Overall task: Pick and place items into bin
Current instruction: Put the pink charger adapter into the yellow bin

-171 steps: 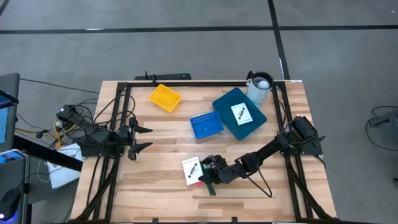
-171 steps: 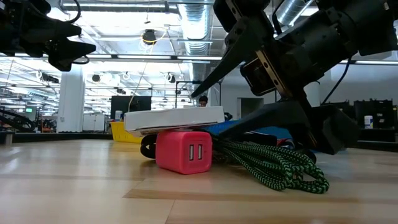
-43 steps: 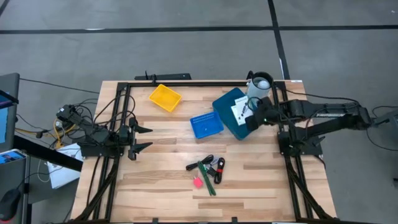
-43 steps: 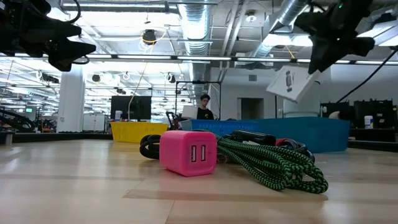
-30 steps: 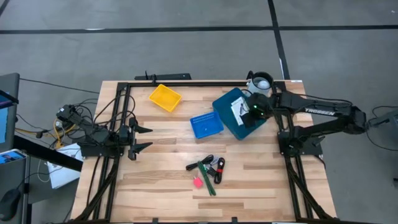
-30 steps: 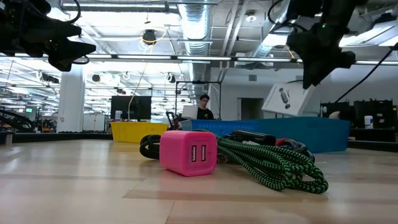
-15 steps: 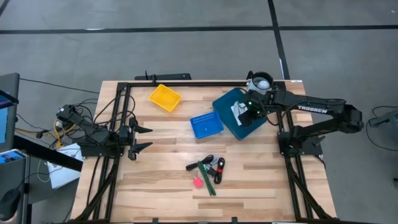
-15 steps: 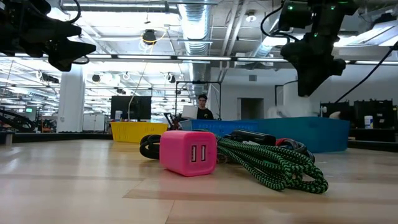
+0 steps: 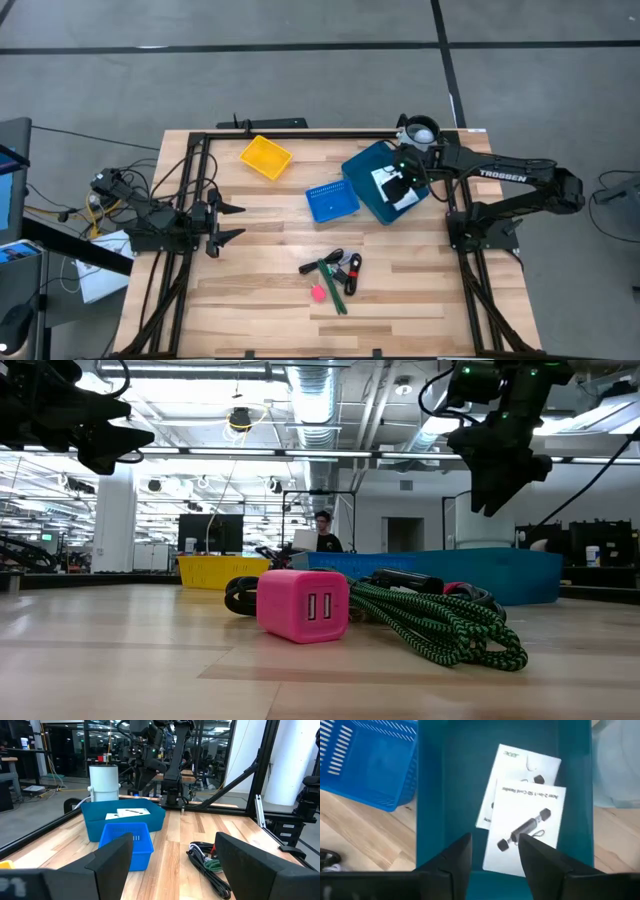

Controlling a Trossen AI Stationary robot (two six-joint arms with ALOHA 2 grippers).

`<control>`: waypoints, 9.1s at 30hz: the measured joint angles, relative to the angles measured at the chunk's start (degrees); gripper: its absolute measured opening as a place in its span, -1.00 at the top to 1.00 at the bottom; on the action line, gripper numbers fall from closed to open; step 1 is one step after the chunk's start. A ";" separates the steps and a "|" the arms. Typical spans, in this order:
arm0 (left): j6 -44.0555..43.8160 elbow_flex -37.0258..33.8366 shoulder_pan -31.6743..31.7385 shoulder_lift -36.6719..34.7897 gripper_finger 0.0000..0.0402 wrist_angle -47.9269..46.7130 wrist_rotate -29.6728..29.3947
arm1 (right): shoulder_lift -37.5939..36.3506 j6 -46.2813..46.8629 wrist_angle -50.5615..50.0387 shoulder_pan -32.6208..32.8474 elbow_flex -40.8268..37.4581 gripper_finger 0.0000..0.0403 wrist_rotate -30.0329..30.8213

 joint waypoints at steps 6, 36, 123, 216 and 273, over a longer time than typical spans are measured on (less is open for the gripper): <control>0.01 -0.01 -0.01 0.00 -0.36 0.00 -0.01 | 0.00 -1.00 4.95 3.28 0.00 0.24 -0.16; 0.02 0.00 0.00 0.00 -0.36 0.00 0.00 | 0.52 -8.03 48.22 58.72 -4.62 0.36 34.90; -9.34 47.26 4.96 57.74 -0.36 -31.07 10.45 | 0.39 2.60 54.47 57.15 -20.48 0.36 39.93; 26.27 110.86 7.41 127.66 -0.36 -65.02 39.81 | -5.62 27.12 27.56 62.82 -20.37 0.36 40.25; 27.10 109.91 10.79 131.71 -0.36 -64.59 48.17 | -5.57 27.10 28.88 63.57 -20.37 0.36 40.28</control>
